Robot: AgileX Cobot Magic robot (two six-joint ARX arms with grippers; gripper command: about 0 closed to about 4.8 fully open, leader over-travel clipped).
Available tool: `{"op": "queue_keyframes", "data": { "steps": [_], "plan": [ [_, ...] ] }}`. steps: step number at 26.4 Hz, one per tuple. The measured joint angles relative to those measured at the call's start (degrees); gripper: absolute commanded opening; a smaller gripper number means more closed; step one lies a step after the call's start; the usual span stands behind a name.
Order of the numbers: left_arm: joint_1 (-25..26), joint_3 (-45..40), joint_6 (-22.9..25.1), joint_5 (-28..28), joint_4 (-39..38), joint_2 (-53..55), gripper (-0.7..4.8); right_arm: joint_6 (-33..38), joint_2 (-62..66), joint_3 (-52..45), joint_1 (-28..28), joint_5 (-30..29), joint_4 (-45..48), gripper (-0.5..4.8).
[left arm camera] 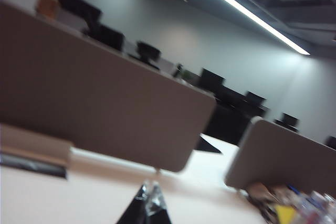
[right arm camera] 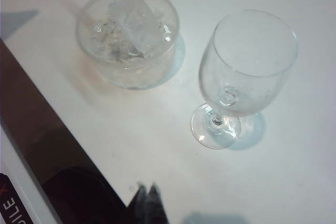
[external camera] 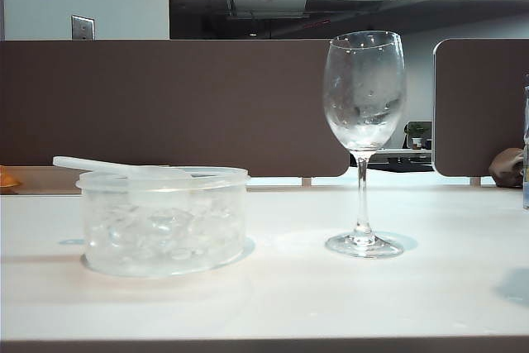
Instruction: Pick up an ice shovel filled with ice cubes and pour the ice from the shovel into the glass.
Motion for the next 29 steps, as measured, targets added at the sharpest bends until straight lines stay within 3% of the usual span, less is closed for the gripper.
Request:
{"op": "queue_keyframes", "data": {
  "steps": [5, 8, 11, 14, 17, 20, 23, 29],
  "plan": [
    [0.0, 17.31, 6.99, -6.88, -8.28, 2.27, -0.02, 0.0, 0.0, 0.0, -0.02, 0.02, -0.02, 0.0],
    [0.0, 31.36, 11.32, -9.75, -13.51, 11.61, -0.02, 0.0, 0.0, 0.0, -0.02, 0.0, -0.02, 0.0],
    [0.0, 36.46, 14.23, -10.05, -18.05, 20.55, 0.05, 0.0, 0.0, 0.0, -0.02, 0.0, -0.02, 0.0],
    [0.0, 35.74, 14.49, -9.4, -20.24, 27.76, 0.3, 0.0, 0.02, 0.0, -0.02, 0.02, -0.02, 0.0],
    [0.0, 34.82, 11.02, -7.28, -23.21, 35.41, 0.33, 0.0, 0.02, 0.0, -0.02, 0.02, -0.04, 0.0],
    [-0.02, 33.16, 2.4, -6.58, -23.21, 43.3, 0.59, 0.0, 0.02, 0.0, -0.02, 0.0, 0.0, 0.0],
    [-0.02, 30.21, -0.94, -6.05, -23.04, 49.59, 0.59, 0.0, 0.04, 0.0, 0.0, 0.0, 0.0, 0.0],
    [-0.04, 20.57, -6.82, -4.13, -12.74, 54.38, 0.58, 0.0, 0.07, 0.0, -0.02, 0.02, 0.0, 0.0]
  ]
}}
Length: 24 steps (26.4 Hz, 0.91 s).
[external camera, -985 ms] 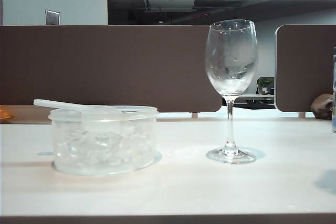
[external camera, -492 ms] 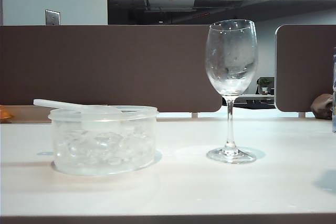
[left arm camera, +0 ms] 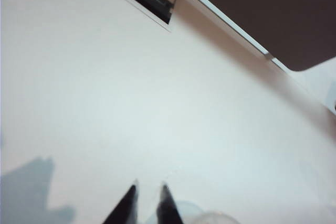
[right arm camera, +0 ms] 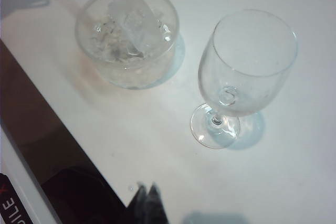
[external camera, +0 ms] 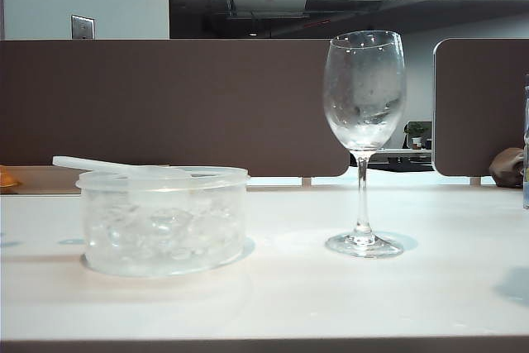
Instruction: Pick up an ice shovel filled with ice cubes and pour the ice from the shovel into the glass.
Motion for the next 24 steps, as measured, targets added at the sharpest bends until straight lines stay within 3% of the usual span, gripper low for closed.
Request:
{"op": "queue_keyframes", "data": {
  "steps": [2, 6, 8, 14, 19, 24],
  "plan": [
    [0.02, -6.84, -4.52, -0.33, 8.9, 0.17, 0.58, 0.0, 0.0, 0.0, 0.0, -0.02, 0.0, 0.0],
    [0.04, -20.59, -24.55, -0.94, 24.7, 0.26, 0.58, 0.0, 0.0, 0.0, 0.0, -0.02, -0.02, 0.0],
    [0.04, -26.49, -30.6, -0.96, 33.14, 0.35, 0.59, 0.0, 0.0, 0.0, 0.0, -0.02, -0.02, 0.0],
    [0.04, -32.81, -38.95, -1.73, 46.6, 1.44, 1.49, 0.0, 0.0, 0.0, 0.0, 0.0, -0.02, 0.0],
    [0.02, -34.03, -40.11, 0.79, 46.82, 3.91, 1.77, 0.0, 0.0, 0.0, 0.0, 0.0, -0.02, 0.0],
    [0.02, -34.01, -41.42, 5.16, 51.84, 7.1, 1.88, 0.0, 0.0, 0.0, 0.0, -0.02, 0.0, 0.0]
  ]
}}
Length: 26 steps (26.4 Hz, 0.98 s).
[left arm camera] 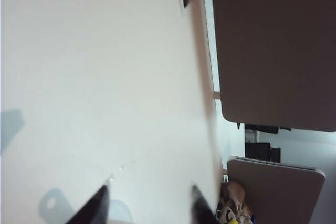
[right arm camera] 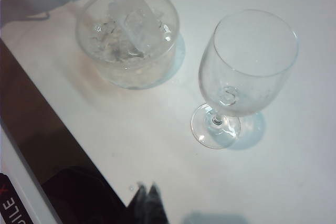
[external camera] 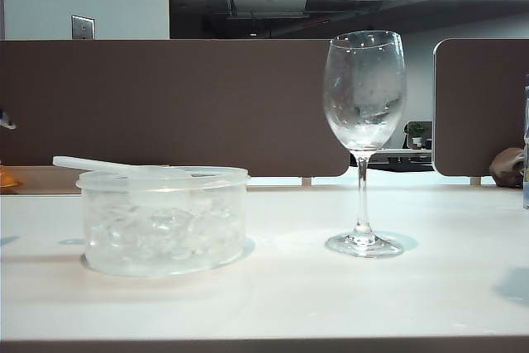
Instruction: Pick up an ice shovel filled with ice cubes and pour the ice from the shovel into the glass.
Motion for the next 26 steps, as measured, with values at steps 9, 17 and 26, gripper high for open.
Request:
{"op": "queue_keyframes", "data": {
  "steps": [9, 17, 26],
  "plan": [
    [-5.77, 0.0, -2.51, 2.73, 9.86, 9.75, 1.88, 0.0, 0.07, 0.0, 0.0, 0.02, 0.0, 0.0],
    [-9.27, 0.0, -4.31, 0.17, 14.12, 13.31, 1.87, 0.0, 0.09, 0.0, 0.0, 0.02, -0.02, 0.0],
    [-9.27, 0.0, -4.9, 1.03, 15.23, 13.38, 1.84, 0.0, 0.07, 0.0, 0.0, 0.0, -0.02, 0.0]
  ]
}}
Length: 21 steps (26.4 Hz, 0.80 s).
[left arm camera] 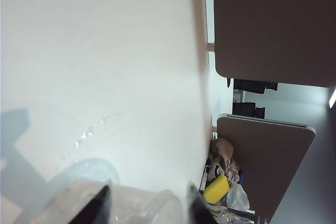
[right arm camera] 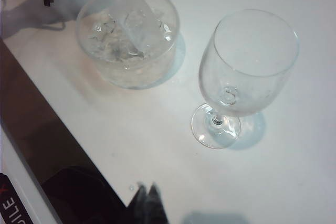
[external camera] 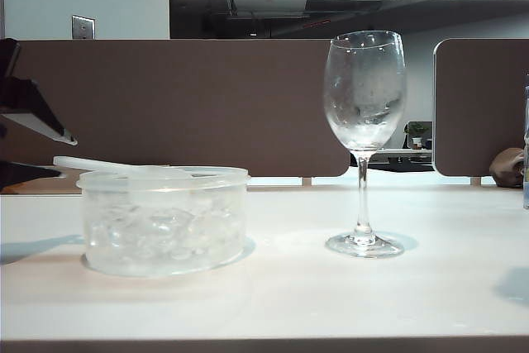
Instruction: Pick up an ice shovel filled with ice cubes and pour the ice from the shovel into the glass.
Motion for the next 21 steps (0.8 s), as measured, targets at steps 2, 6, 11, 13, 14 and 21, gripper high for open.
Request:
{"op": "queue_keyframes", "data": {
  "steps": [2, 6, 11, 13, 14, 21],
  "plan": [
    [0.0, 0.0, 0.0, 0.26, 0.09, 0.0, 1.85, 0.0, 0.0, 0.0, 0.0, 0.0, 0.0, 0.0],
    [-0.22, 0.0, 0.02, 1.4, 0.09, 0.0, 1.84, 0.0, 0.0, 0.0, 0.0, 0.0, 0.0, 0.0],
    [-0.81, 0.0, 0.02, 1.46, -0.02, 0.0, 1.84, 0.0, 0.0, 0.0, 0.0, 0.02, 0.0, 0.0],
    [-1.07, 0.0, 0.02, 1.6, -0.15, 0.0, 1.84, 0.0, 0.0, 0.0, 0.0, 0.0, 0.0, 0.0],
    [-1.16, 0.0, 0.02, 1.6, -0.28, 0.0, 1.84, 0.0, 0.0, 0.0, 0.0, 0.0, 0.0, 0.0],
    [-3.34, -0.02, 0.04, 0.9, -0.85, 0.0, 1.83, 0.0, 0.02, 0.0, 0.0, 0.02, 0.0, 0.0]
  ]
}}
